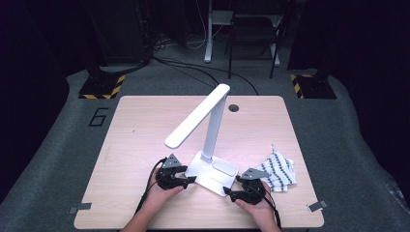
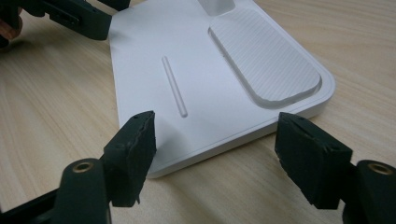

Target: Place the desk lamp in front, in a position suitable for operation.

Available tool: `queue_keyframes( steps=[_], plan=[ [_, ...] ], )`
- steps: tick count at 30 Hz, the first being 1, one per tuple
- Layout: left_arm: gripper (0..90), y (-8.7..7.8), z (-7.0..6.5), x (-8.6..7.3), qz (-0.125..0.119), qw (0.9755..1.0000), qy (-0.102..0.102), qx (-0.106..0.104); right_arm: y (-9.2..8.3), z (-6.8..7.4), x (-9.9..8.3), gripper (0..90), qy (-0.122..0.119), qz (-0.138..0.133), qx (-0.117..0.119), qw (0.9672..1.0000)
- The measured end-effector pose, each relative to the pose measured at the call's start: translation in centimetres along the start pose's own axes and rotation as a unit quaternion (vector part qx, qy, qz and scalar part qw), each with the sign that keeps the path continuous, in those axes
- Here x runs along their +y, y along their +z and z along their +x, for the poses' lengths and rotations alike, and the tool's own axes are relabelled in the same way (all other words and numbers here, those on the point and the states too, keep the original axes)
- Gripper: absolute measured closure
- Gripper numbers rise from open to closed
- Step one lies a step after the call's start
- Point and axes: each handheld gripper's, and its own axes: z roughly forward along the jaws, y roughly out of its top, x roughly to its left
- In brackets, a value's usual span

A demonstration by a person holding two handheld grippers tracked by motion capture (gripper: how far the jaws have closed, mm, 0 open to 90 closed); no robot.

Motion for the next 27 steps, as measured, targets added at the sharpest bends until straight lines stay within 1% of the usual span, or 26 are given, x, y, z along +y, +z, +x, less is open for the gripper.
queue_keyframes(
  steps=[1, 2, 5, 6, 8, 9, 10, 11, 12, 13, 14, 15, 16, 17, 18, 19, 20, 21, 22, 23, 25, 26, 27],
  plan=[
    [37.1, 0.0, 0.0, 0.0, 0.003, 1.0, 0.004, 0.002, 0.0, 0.1, 0.0, 25.9, 0.001, 0.002, -0.001, 1.0],
    [37.1, 0.0, 0.0, 0.0, 0.003, 1.0, 0.004, 0.002, 0.0, 0.1, 0.0, 25.9, 0.001, 0.002, -0.001, 1.0],
    [37.1, 0.0, -0.1, -0.1, 0.003, 1.0, -0.001, -0.003, 0.1, 0.1, 0.1, 24.9, 0.0, 0.002, -0.004, 1.0],
    [37.1, -0.1, -0.1, -0.2, 0.006, 0.9999, 0.009, -0.006, 0.1, 0.1, 0.2, 24.3, 0.002, 0.006, -0.005, 1.0],
    [37.2, -0.2, -0.3, -0.2, 0.008, 0.9999, 0.006, -0.007, 0.2, 0.0, 0.4, 23.2, -0.001, 0.008, -0.008, 0.9999],
    [37.2, -0.3, -0.4, -0.2, 0.009, 0.9998, 0.012, -0.01, 0.2, 0.1, 0.4, 22.2, 0.002, 0.011, -0.01, 0.9999],
    [37.3, -0.2, -0.6, -0.3, 0.002, 1.0, 0.005, -0.004, 0.3, 0.1, 0.5, 21.4, 0.004, 0.009, -0.013, 0.9999],
    [37.4, -0.3, -0.6, -0.3, 0.008, 0.9999, 0.008, -0.005, 0.4, 0.1, 0.6, 21.4, 0.0, 0.013, -0.013, 0.9998],
    [37.4, -0.3, -0.7, -0.4, 0.007, 1.0, 0.004, -0.005, 0.4, 0.1, 0.6, 22.2, -0.001, 0.013, -0.013, 0.9998],
    [37.4, -0.3, -0.7, -0.4, 0.007, 1.0, 0.004, -0.005, 0.4, 0.1, 0.6, 22.2, -0.001, 0.013, -0.013, 0.9998],
    [37.4, -0.4, -0.7, -0.4, 0.007, 0.9999, 0.008, -0.004, 0.4, 0.1, 0.7, 22.8, -0.004, 0.009, -0.011, 0.9999],
    [37.6, -0.5, -0.7, -0.4, 0.009, 0.9999, 0.011, -0.004, 0.5, 0.1, 0.9, 23.4, 0.0, 0.011, -0.01, 0.9999],
    [37.6, -0.5, -0.9, -0.5, 0.005, 1.0, -0.002, -0.005, 0.5, 0.1, 0.9, 23.4, 0.0, 0.011, -0.01, 0.9999],
    [38.0, -0.6, -0.7, -0.4, 0.007, 0.9999, 0.014, -0.003, 0.5, -0.1, 0.9, 23.4, -0.009, 0.013, -0.008, 0.9998],
    [38.1, -0.7, -0.9, -0.5, 0.004, 1.0, 0.003, -0.005, 0.6, 0.0, 1.0, 23.5, 0.001, 0.011, -0.01, 0.9999],
    [38.1, -0.8, -0.9, -0.4, 0.006, 1.0, 0.007, -0.004, 0.7, -0.1, 1.1, 23.5, 0.002, 0.01, -0.011, 0.9999],
    [38.1, -0.8, -1.0, -0.4, 0.003, 1.0, 0.002, -0.004, 0.7, -0.1, 1.2, 23.6, -0.002, 0.014, -0.009, 0.9999],
    [38.1, -0.9, -0.9, -0.4, 0.004, 0.9999, 0.01, -0.001, 0.8, -0.1, 1.2, 23.7, 0.0, 0.014, -0.009, 0.9999],
    [38.1, -1.0, -1.0, -0.4, 0.003, 1.0, 0.005, -0.002, 0.9, -0.1, 1.3, 24.0, -0.003, 0.01, -0.013, 0.9999],
    [38.1, -1.1, -1.0, -0.5, 0.004, 1.0, 0.009, 0.0, 1.0, -0.1, 1.4, 24.4, -0.003, 0.014, -0.013, 0.9998],
    [38.1, -1.2, -1.1, -0.5, 0.003, 0.9999, 0.01, 0.004, 1.2, -0.2, 1.5, 24.8, -0.005, 0.013, -0.011, 0.9998],
    [38.1, -1.3, -1.4, -0.6, 0.001, 1.0, 0.001, 0.001, 1.3, -0.2, 1.6, 24.8, -0.006, 0.01, -0.013, 0.9998],
    [38.1, -1.5, -1.3, -0.5, 0.005, 0.9998, 0.016, 0.006, 1.4, -0.2, 1.6, 24.9, -0.003, 0.011, -0.013, 0.9999]
  ],
)
